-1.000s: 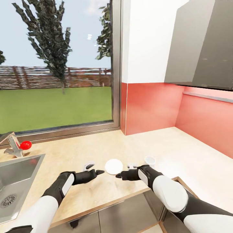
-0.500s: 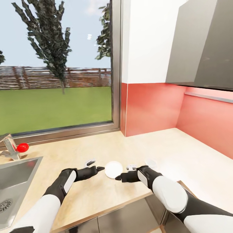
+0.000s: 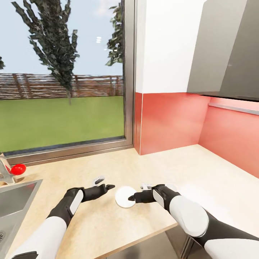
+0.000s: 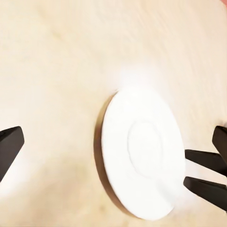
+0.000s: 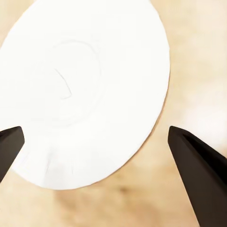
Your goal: Set up a coffee station on the kitchen countertop: keep the coffee maker on the countertop, move the bottle of coffee from the kitchen shelf to the counter next to the coffee maker, place a paper coffee filter on top of the coffee maker, put the saucer next to the coffee maker with the coffee cup on the saucer, and place the electric kettle next to the coffee maker.
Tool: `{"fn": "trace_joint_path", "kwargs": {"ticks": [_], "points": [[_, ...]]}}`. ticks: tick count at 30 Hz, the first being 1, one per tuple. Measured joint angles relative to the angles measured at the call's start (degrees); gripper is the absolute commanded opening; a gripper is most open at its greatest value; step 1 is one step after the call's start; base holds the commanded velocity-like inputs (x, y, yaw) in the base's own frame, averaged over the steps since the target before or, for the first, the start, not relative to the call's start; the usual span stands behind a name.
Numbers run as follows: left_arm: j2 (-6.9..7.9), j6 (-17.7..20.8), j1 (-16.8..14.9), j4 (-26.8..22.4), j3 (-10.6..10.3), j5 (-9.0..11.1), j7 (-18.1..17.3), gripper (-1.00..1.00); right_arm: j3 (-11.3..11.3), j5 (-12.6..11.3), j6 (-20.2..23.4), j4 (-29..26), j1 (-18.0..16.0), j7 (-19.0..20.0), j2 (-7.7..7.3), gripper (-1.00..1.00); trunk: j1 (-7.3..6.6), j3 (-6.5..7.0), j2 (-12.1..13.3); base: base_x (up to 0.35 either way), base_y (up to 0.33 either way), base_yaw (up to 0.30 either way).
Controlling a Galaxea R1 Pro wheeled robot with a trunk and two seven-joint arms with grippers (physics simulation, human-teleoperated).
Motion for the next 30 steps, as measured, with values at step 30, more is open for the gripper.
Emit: {"fn": "trace_joint_path", "kwargs": {"ticks": [30], "points": [[-3.28, -0.1, 0.3, 0.9, 0.4, 0.0, 3.3, 1.00, 0.0, -0.1, 0.2, 0.1, 0.0, 0.1, -0.01, 1.00, 0.00, 0.01, 0.0, 0.027, 0.000, 0.000]]}}
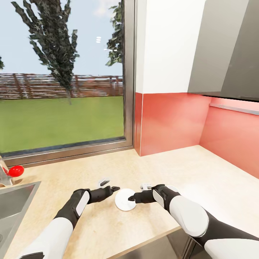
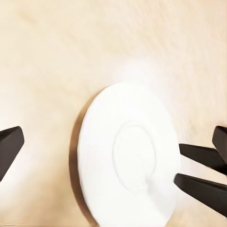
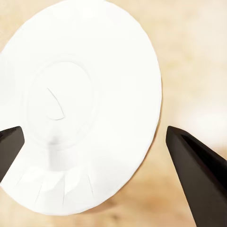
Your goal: Set up a coffee station on the kitchen countertop: keep the coffee maker on the countertop, move the bottle of coffee from the kitchen shelf to the counter next to the coffee maker, place a paper coffee filter on top of the coffee maker, put the saucer next to the coffee maker with the coffee cup on the saucer, and place the electric kettle next to the coffee maker.
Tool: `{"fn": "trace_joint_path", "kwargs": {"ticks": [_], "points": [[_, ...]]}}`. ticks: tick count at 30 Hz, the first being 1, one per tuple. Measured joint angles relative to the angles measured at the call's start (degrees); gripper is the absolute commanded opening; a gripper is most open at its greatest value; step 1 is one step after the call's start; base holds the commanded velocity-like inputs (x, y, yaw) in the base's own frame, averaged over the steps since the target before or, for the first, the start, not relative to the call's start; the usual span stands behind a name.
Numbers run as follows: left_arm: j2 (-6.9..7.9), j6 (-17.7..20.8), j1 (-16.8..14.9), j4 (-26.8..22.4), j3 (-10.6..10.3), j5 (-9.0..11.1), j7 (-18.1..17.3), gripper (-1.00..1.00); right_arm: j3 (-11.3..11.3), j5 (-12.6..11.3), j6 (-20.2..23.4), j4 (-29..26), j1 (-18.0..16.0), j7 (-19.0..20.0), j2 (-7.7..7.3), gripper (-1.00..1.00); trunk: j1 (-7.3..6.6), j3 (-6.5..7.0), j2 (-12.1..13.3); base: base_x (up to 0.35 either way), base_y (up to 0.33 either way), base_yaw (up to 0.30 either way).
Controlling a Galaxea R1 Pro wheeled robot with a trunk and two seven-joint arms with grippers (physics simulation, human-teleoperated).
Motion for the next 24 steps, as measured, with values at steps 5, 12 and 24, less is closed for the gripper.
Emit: {"fn": "trace_joint_path", "kwargs": {"ticks": [5, 12, 24], "points": [[0.00, 0.0, 0.0, 0.8, 1.0, 0.1, 0.0, 1.00, 0.0, 0.0, 0.0, 0.0, 0.0, 0.1, 0.00, 1.00, 0.00, 0.00, 0.0, 0.000, 0.000, 0.000], [0.00, 0.0, 0.0, 0.9, 1.3, 0.0, 0.0, 1.00, 0.1, 0.2, 0.0, 0.0, 0.0, 6.8, -0.01, 1.00, 0.00, 0.00, 0.0, 0.000, 0.000, 0.000], [0.00, 0.0, 0.0, 0.8, 1.3, 0.1, 0.0, 1.00, 0.1, 0.3, -0.1, 0.0, 0.0, 7.7, -0.01, 1.00, 0.00, 0.00, 0.0, 0.000, 0.000, 0.000]]}}
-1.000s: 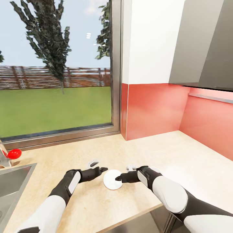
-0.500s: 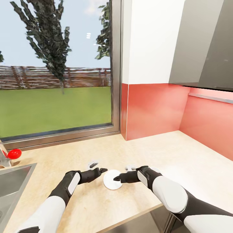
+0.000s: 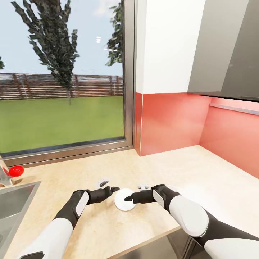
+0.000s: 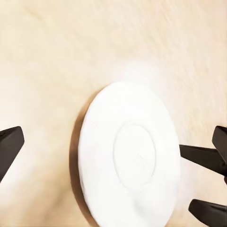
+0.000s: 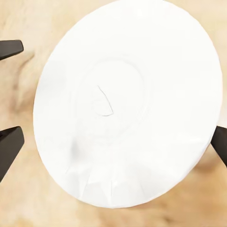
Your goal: Set up a coffee station on the kitchen countertop: keep the coffee maker on the countertop, move the bottle of coffee from the kitchen shelf to the counter next to the coffee maker, place a paper coffee filter on top of the coffee maker, put the saucer next to the coffee maker with the coffee cup on the saucer, and place the electric kettle next to the coffee maker.
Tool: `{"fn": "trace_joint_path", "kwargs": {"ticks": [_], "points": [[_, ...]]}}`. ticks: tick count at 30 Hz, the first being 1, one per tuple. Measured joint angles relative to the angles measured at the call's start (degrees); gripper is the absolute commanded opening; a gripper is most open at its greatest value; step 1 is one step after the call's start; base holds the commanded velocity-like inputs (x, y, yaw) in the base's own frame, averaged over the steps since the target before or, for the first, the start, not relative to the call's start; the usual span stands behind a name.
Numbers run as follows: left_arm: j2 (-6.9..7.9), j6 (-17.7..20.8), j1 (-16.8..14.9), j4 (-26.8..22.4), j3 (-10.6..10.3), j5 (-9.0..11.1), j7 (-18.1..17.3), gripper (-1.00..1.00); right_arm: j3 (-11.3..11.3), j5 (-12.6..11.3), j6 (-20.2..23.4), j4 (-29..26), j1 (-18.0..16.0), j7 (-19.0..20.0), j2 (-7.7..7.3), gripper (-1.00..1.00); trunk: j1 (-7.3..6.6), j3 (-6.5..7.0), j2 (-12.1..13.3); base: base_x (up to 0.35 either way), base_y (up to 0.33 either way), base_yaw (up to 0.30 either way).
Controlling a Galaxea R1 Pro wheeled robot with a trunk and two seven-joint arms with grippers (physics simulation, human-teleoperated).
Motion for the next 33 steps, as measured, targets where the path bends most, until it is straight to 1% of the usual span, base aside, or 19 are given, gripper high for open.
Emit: {"fn": "trace_joint_path", "kwargs": {"ticks": [16, 24, 33], "points": [[-0.26, 0.1, 0.0, 0.1, 0.1, 0.1, 0.0, 1.00, 0.0, 0.0, 0.0, 0.0, 0.0, 0.1, 0.00, 1.00, 0.00, 0.00, 0.0, 0.000, 0.000, 0.000], [-1.49, 0.1, 0.0, 0.1, 0.1, 0.2, 0.0, 1.00, 0.0, 0.0, 0.0, 0.0, 0.0, 0.1, 0.00, 1.00, 0.00, 0.00, 0.0, 0.000, 0.000, 0.000], [-1.71, 0.1, 0.0, 0.1, 0.1, 0.3, -0.1, 1.00, -0.1, 0.0, -0.1, 0.1, 0.0, 0.1, 0.00, 1.00, 0.00, 0.00, 0.0, 0.000, 0.000, 0.000]]}}
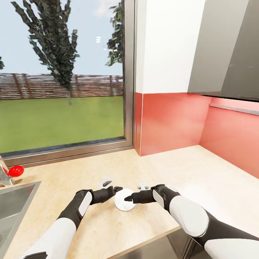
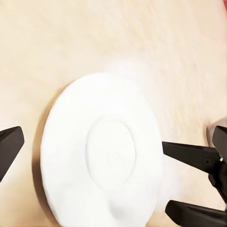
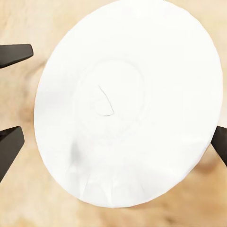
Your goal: Set up a coffee station on the kitchen countertop: keep the coffee maker on the countertop, move the bottle of coffee from the kitchen shelf to the counter next to the coffee maker, place a paper coffee filter on top of the coffee maker, put the saucer next to the coffee maker with the coffee cup on the saucer, and place the electric kettle next to the coffee maker.
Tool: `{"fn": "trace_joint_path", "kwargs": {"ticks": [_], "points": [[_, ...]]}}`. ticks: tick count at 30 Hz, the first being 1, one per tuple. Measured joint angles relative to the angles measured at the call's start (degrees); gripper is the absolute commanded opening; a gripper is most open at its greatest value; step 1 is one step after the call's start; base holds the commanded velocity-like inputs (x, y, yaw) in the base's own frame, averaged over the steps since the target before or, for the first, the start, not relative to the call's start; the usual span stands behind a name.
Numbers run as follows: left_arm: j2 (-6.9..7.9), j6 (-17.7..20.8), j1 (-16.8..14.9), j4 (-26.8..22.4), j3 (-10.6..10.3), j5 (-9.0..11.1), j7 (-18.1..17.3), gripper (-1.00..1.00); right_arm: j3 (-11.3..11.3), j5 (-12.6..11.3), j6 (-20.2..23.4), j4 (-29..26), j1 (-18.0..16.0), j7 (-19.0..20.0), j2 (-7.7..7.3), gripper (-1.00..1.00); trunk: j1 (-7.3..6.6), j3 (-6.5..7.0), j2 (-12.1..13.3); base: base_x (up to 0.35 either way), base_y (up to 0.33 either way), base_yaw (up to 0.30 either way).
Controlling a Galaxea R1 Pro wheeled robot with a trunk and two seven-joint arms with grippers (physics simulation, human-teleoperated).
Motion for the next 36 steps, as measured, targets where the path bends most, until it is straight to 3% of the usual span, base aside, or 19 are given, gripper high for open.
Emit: {"fn": "trace_joint_path", "kwargs": {"ticks": [1, 3, 5, 14, 19, 27, 31, 36], "points": [[-0.02, 0.0, 0.0, 0.0, 0.0, 0.4, 0.0, 1.00, 0.0, 0.0, 0.0, 0.0, 0.0, 0.0, 0.00, 1.00, 0.00, 0.00, 0.0, 0.000, 0.000, 0.000], [-0.05, -0.1, 0.0, 0.1, -0.1, 3.2, 0.0, 1.00, 0.0, 0.0, 0.0, 0.0, 0.0, 0.0, 0.00, 1.00, 0.00, 0.00, 0.0, 0.000, 0.000, 0.000], [0.00, -0.2, 0.0, 0.1, -0.1, 3.8, 0.0, 1.00, 0.0, 0.0, 0.0, 0.0, 0.0, 0.0, 0.00, 1.00, 0.00, 0.00, 0.0, 0.000, 0.000, 0.000], [0.04, -1.4, 0.1, 1.0, -0.1, 4.1, 0.8, 1.00, 0.0, 0.0, 0.0, 0.0, 0.0, 0.0, 0.00, 1.00, 0.00, 0.00, 0.0, 0.000, 0.000, 0.000], [-0.05, -5.8, 0.1, 2.9, -0.1, 4.3, 2.5, 1.00, 0.0, 0.0, 0.0, 0.0, 0.0, 0.0, 0.00, 1.00, 0.00, 0.00, 0.0, 0.000, 0.000, 0.000], [-0.05, -6.5, 0.0, 3.3, 0.0, 4.2, 2.9, 1.00, 0.0, 0.0, 0.0, 0.0, 0.0, 0.0, 0.00, 1.00, 0.00, 0.00, 0.0, 0.000, 0.000, 0.000], [-0.05, -6.5, 0.1, 3.3, 0.0, 5.8, 3.4, 1.00, 0.0, 0.0, 0.0, 0.1, 0.0, 0.0, 0.00, 1.00, 0.00, 0.00, 0.0, 0.000, 0.000, 0.000], [-0.50, -7.2, 0.1, 3.4, 0.0, 6.8, 6.6, 1.00, -0.1, 0.0, 0.0, 0.1, 0.0, 0.0, 0.00, 1.00, 0.00, 0.00, 0.0, 0.000, 0.000, 0.000]]}}
